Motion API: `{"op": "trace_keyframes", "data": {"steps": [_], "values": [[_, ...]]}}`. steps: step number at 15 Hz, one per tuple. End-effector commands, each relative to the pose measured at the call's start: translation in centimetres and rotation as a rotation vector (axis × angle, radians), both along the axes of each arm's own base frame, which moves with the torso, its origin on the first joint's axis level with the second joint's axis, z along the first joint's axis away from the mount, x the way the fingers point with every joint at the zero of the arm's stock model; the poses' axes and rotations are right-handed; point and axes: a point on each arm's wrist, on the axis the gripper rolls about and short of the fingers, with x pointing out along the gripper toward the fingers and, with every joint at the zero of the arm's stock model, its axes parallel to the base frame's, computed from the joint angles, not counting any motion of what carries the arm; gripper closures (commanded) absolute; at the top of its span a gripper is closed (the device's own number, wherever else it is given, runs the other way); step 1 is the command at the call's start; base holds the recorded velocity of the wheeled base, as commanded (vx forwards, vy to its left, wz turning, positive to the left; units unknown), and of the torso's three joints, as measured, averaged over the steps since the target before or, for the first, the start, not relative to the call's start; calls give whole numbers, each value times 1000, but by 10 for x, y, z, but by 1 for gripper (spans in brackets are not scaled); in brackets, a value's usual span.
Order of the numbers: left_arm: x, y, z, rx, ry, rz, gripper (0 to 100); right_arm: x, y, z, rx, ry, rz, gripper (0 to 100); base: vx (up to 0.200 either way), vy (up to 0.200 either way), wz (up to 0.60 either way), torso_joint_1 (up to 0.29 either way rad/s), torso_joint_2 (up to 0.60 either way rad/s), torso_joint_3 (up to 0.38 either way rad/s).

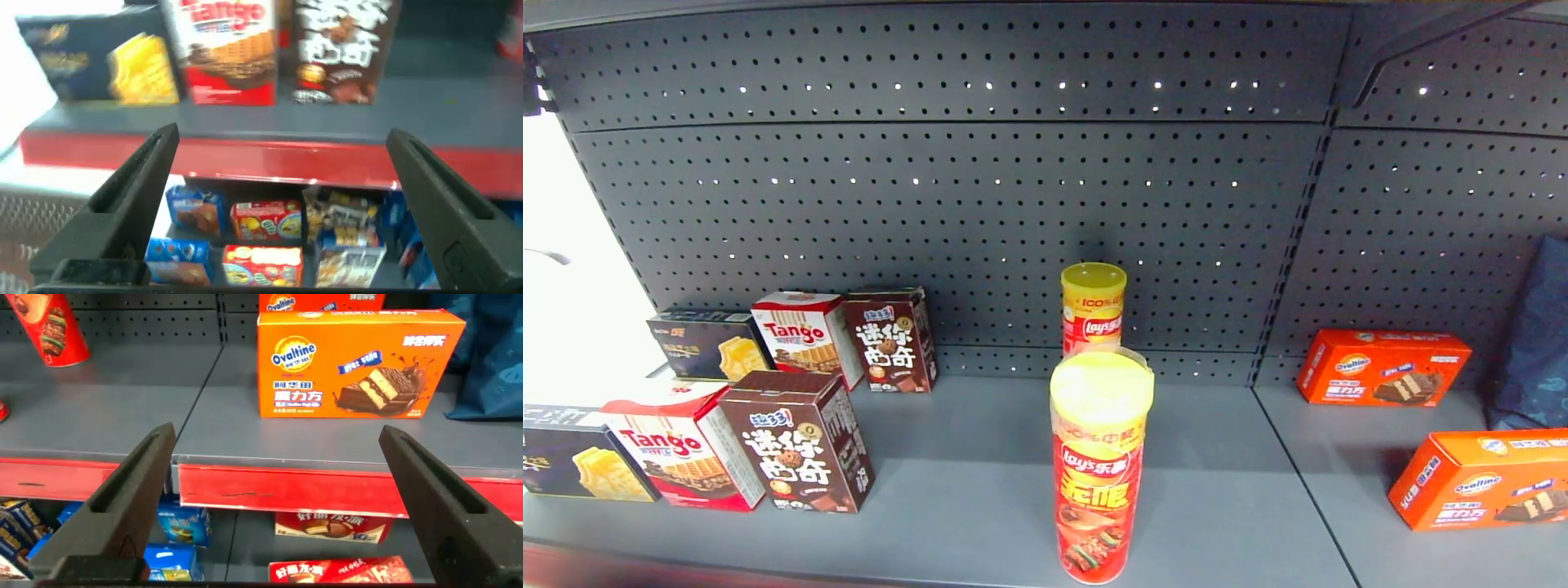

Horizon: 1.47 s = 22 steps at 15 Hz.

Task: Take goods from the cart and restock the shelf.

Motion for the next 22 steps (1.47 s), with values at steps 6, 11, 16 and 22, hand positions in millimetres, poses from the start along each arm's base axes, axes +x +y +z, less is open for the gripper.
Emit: {"op": "trace_keyframes", "data": {"steps": [6, 11, 16, 22], "values": [[-2, 0, -1, -19, -24, 9, 0, 0, 0, 0, 0, 2, 0, 0, 0, 0, 0, 0, 0, 0], [-2, -4, -1, 57, -20, -157, 0, 0, 0, 0, 0, 2, 0, 0, 0, 0, 0, 0, 0, 0], [-2, -4, -1, 54, -20, -156, 0, 0, 0, 0, 0, 2, 2, 0, 0, 0, 0, 0, 0, 0], [-2, -4, -1, 42, -20, -151, 0, 0, 0, 0, -2, 5, 3, 0, -33, 0, 0, 1, 2, 0]]}}
